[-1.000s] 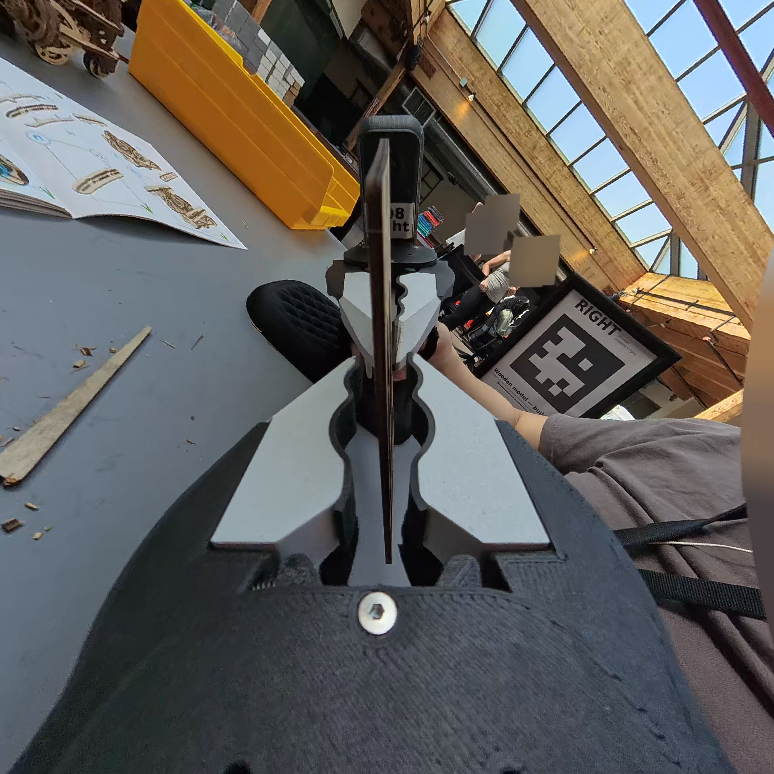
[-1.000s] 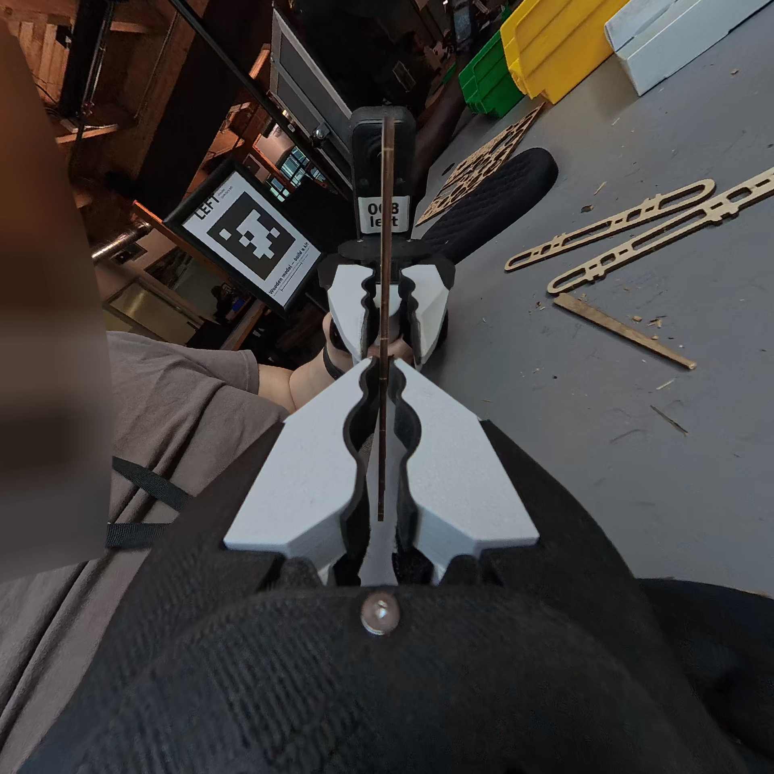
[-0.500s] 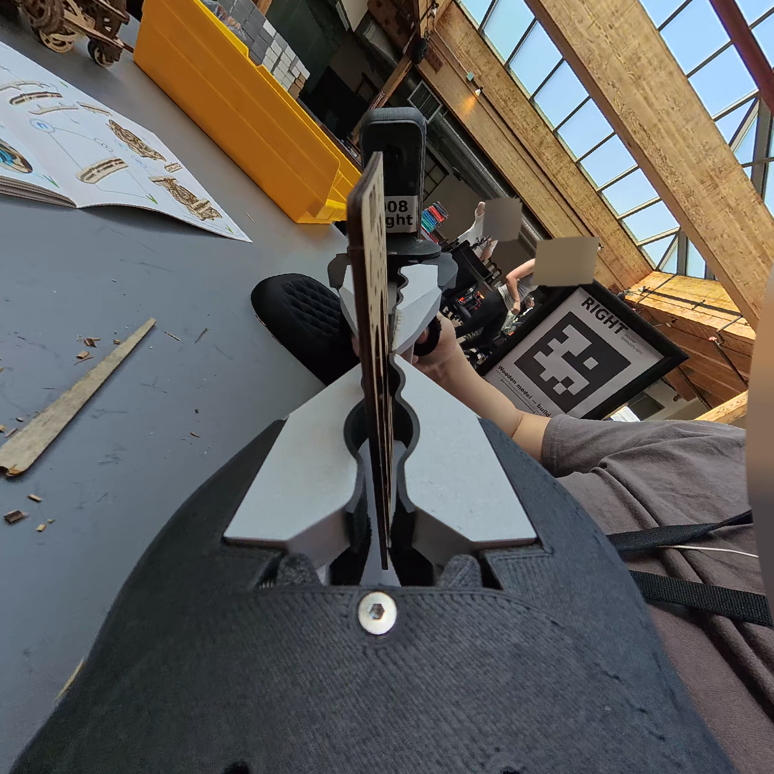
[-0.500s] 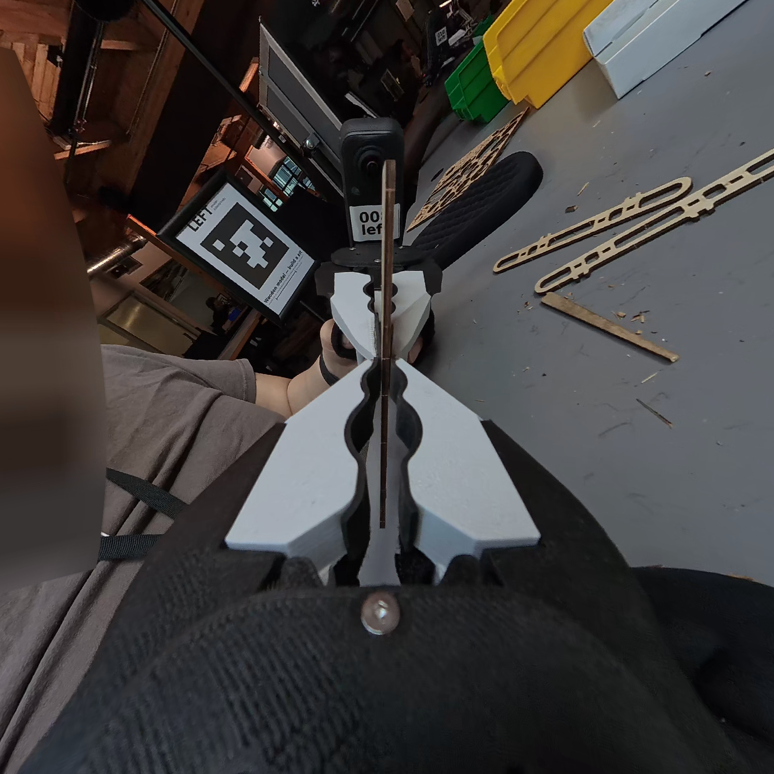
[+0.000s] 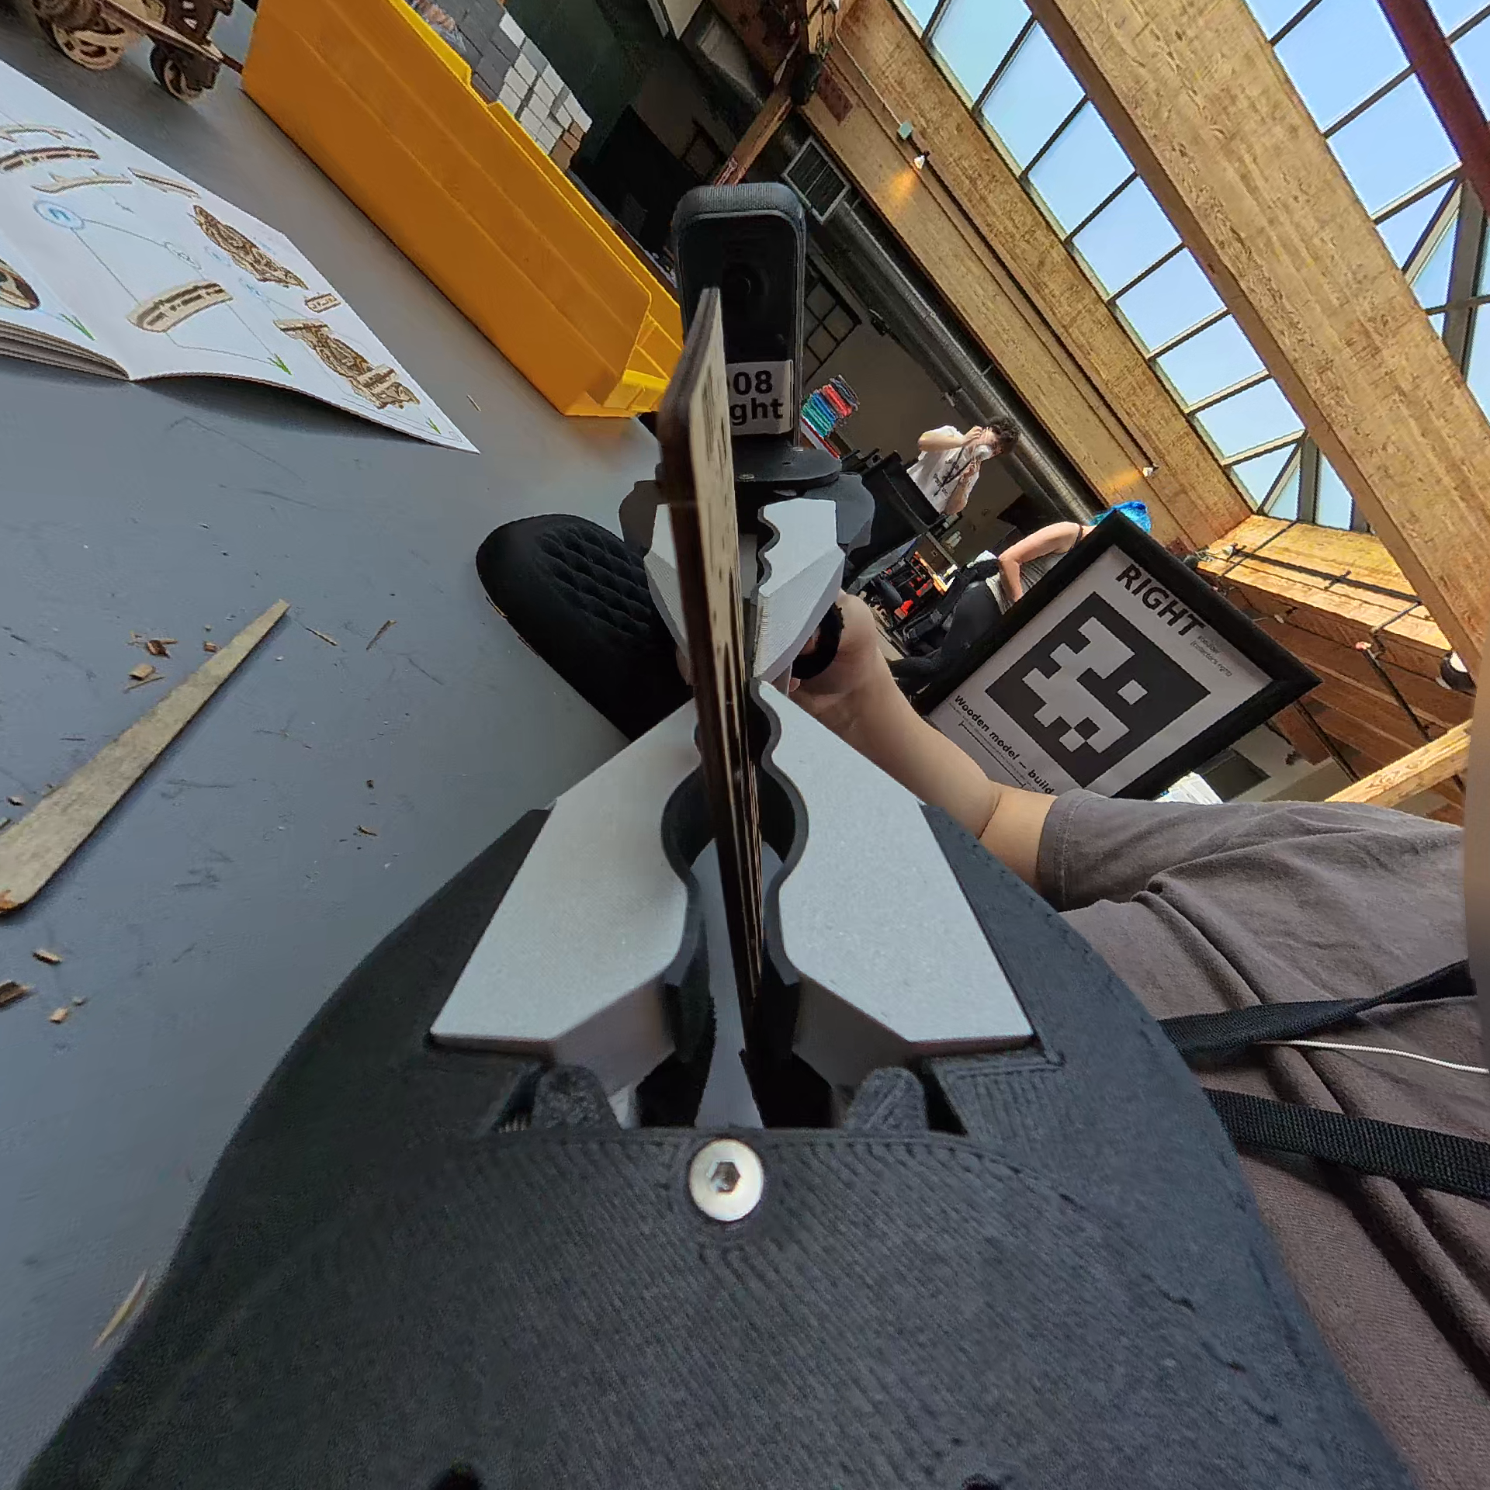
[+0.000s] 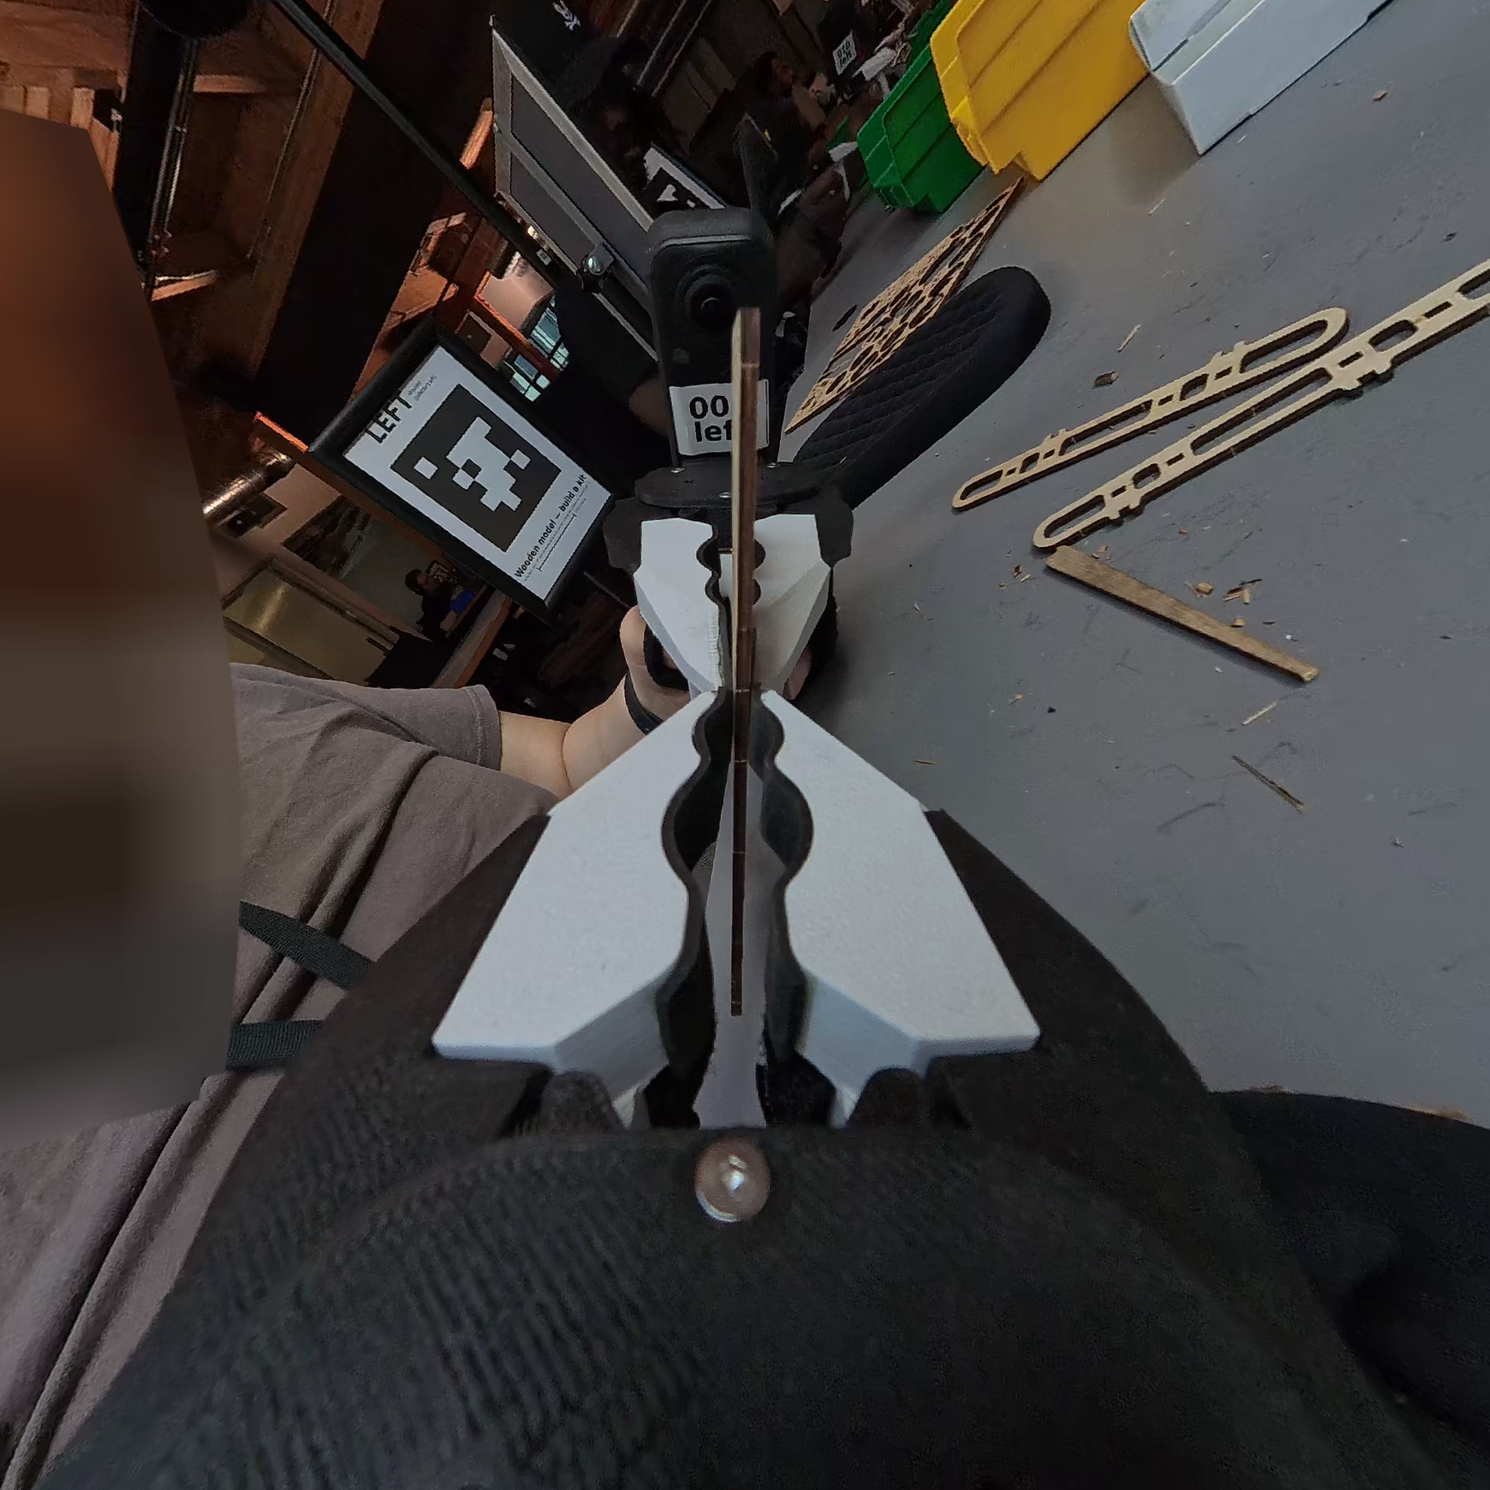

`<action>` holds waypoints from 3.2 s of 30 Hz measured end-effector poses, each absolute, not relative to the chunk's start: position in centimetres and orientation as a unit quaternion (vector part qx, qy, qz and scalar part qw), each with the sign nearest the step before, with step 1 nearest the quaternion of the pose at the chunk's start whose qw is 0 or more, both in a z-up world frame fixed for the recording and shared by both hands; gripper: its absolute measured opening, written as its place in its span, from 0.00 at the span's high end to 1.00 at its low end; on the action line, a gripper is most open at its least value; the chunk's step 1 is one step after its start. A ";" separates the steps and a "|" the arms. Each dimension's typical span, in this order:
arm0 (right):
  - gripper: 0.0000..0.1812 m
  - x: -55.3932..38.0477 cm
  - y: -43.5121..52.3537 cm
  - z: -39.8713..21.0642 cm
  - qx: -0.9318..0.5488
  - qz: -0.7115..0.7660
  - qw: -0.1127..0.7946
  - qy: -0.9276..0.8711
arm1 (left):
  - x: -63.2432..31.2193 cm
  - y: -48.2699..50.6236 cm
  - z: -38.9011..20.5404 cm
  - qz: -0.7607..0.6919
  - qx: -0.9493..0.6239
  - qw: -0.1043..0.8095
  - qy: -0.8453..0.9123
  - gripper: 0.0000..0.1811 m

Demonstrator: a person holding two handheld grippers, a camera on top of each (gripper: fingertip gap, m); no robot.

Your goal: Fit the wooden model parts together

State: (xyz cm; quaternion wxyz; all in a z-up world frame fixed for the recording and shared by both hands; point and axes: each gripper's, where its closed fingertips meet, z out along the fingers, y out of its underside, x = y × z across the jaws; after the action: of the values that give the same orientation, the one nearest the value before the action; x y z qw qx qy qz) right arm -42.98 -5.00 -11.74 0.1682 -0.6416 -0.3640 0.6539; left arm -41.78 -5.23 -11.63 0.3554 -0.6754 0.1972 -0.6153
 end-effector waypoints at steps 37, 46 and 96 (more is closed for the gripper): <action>0.99 -42.6 -7.2 -9.9 -0.578 0.712 0.131 -0.376 | -41.5 -7.3 -9.9 -0.658 -0.618 0.361 0.235 1.00; 1.00 -43.0 -6.1 -11.3 -0.624 0.662 0.172 -0.378 | -41.8 -6.3 -11.1 -0.620 -0.661 0.365 0.214 1.00; 1.00 -43.3 -5.1 -13.0 -0.669 0.624 0.169 -0.366 | -42.5 -5.1 -12.7 -0.599 -0.702 0.345 0.169 1.00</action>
State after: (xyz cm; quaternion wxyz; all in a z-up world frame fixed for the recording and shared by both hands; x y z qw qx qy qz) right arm -43.28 -5.12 -12.95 0.1691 -0.6695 -0.3656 0.6241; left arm -42.45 -5.13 -12.71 0.3448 -0.7022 0.1694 -0.5995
